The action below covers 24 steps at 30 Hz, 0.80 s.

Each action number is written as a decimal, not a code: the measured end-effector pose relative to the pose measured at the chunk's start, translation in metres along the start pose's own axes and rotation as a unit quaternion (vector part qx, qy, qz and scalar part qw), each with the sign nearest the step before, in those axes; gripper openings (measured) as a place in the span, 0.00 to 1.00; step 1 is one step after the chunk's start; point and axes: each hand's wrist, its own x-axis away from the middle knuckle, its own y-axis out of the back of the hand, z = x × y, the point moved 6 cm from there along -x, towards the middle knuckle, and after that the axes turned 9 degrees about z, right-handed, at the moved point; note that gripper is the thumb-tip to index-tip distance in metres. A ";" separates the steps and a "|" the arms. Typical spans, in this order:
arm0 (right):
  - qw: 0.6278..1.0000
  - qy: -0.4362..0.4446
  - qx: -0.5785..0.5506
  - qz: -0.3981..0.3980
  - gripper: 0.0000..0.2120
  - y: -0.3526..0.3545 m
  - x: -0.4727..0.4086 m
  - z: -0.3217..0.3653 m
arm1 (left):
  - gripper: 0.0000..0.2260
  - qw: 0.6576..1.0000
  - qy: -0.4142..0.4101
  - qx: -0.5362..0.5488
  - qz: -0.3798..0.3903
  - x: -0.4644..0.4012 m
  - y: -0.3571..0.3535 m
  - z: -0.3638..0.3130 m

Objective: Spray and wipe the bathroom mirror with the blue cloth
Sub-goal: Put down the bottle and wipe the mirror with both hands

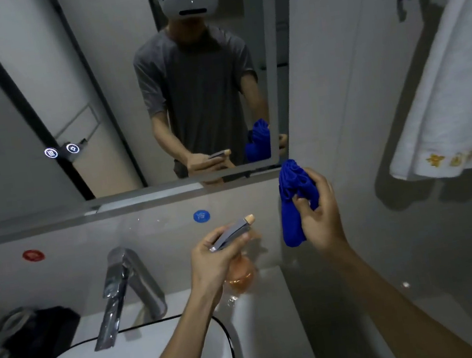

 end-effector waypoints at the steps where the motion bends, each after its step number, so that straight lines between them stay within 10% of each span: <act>1: 1.000 -0.006 0.004 0.003 0.24 0.000 0.004 -0.007 | 0.11 1.000 0.021 0.002 0.004 -0.002 0.000 0.008; 24: 0.979 -0.204 0.011 0.025 0.23 -0.043 0.061 -0.140 | 0.10 0.953 0.137 -0.247 0.113 -0.066 0.006 0.136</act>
